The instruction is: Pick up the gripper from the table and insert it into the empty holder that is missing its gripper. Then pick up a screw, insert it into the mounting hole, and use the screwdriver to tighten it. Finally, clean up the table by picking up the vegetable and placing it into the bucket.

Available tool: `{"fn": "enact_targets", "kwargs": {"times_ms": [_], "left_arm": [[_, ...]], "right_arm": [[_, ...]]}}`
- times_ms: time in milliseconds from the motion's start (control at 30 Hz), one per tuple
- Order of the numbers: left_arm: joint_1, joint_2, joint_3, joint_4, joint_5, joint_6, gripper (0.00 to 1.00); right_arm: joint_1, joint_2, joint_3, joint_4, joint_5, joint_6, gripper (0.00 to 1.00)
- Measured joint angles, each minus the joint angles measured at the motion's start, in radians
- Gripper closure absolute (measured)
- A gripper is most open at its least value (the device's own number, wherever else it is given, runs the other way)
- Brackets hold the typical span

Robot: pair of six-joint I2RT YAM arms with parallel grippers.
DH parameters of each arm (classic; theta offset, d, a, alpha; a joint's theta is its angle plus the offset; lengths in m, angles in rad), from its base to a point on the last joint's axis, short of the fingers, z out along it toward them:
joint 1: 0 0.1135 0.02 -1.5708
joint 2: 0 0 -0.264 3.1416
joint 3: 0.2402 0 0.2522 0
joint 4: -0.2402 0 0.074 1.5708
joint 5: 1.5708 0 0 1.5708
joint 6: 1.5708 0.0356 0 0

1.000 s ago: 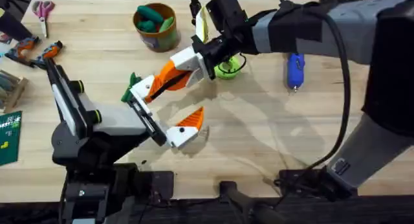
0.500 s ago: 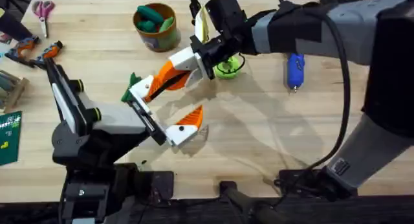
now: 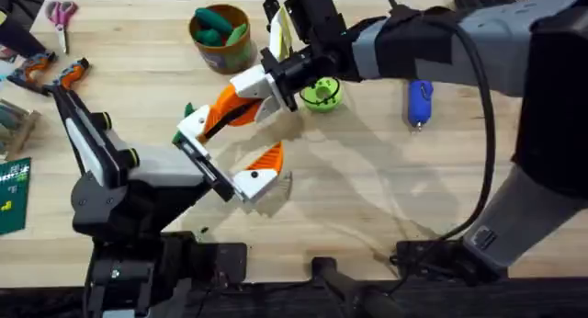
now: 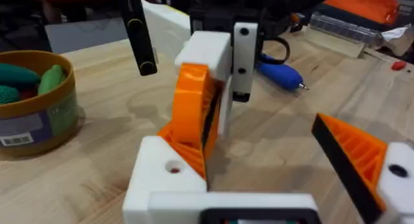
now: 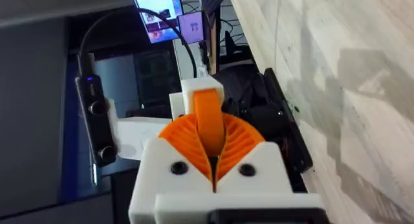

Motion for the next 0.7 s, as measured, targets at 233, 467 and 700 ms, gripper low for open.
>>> {"fn": "enact_targets", "kwargs": {"times_ms": [233, 467, 700], "left_arm": [[0.000, 0.000, 0.000, 0.000, 0.000, 0.000, 0.015], [0.000, 0.000, 0.000, 0.000, 0.000, 0.000, 0.015], [0.000, 0.000, 0.000, 0.000, 0.000, 0.001, 0.015]], "right_arm": [[0.000, 0.000, 0.000, 0.000, 0.000, 0.000, 0.992], [0.000, 0.000, 0.000, 0.000, -0.001, -0.001, 0.992], [0.000, 0.000, 0.000, -0.002, -0.004, -0.008, 0.949]]}}
